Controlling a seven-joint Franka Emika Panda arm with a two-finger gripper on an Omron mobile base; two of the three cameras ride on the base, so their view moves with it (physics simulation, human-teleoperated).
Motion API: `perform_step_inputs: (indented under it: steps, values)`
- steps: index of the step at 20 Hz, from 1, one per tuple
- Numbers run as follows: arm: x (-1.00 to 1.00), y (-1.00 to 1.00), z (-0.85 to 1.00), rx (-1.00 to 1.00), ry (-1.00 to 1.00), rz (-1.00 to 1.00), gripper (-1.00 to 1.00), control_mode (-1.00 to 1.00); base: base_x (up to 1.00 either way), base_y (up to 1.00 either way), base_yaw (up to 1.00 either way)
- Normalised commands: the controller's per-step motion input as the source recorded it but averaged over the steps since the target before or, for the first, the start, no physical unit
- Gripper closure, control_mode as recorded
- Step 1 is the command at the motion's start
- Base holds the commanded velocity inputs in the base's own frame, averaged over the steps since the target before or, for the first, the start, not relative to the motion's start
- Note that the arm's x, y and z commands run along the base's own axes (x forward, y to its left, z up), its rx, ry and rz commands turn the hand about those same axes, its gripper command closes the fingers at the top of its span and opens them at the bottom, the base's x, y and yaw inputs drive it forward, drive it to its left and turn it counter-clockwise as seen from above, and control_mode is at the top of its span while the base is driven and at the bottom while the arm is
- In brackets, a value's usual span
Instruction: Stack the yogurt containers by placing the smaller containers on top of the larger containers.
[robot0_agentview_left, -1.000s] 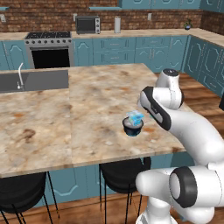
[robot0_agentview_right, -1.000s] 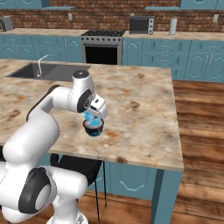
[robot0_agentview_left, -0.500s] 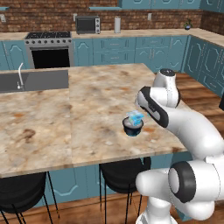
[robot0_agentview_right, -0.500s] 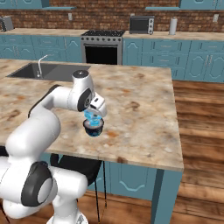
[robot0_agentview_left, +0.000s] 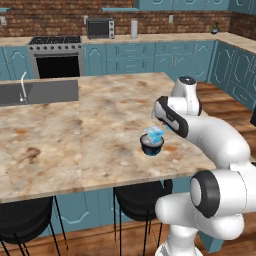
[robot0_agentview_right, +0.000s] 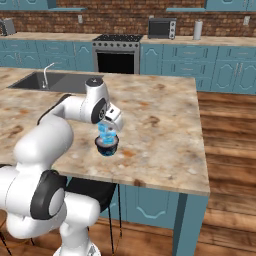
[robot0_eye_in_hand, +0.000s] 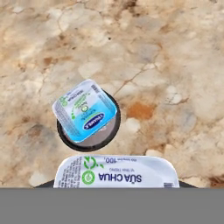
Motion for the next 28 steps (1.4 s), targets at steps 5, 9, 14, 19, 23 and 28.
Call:
perform_step_inputs:
  steps: [5,9,14,19,23,28]
  values:
    - [0.23,0.12,-0.01,0.00,0.00,0.00,1.00,-1.00,0.00,0.00,0.00]
    - [0.18,0.15,0.00,0.00,0.00,0.00,1.00,-1.00,0.00,0.00,0.00]
    - [0.13,0.07,-0.01,0.00,0.00,0.00,1.00,-1.00,0.00,0.00,0.00]
    - [0.08,0.00,-0.07,0.00,0.00,0.00,1.00,-1.00,0.00,0.00,0.00]
    - [0.14,0.04,-0.13,0.00,0.00,0.00,1.00,-1.00,0.00,0.00,0.00]
    - [0.17,0.08,-0.10,0.00,0.00,0.00,1.00,-1.00,0.00,0.00,0.00]
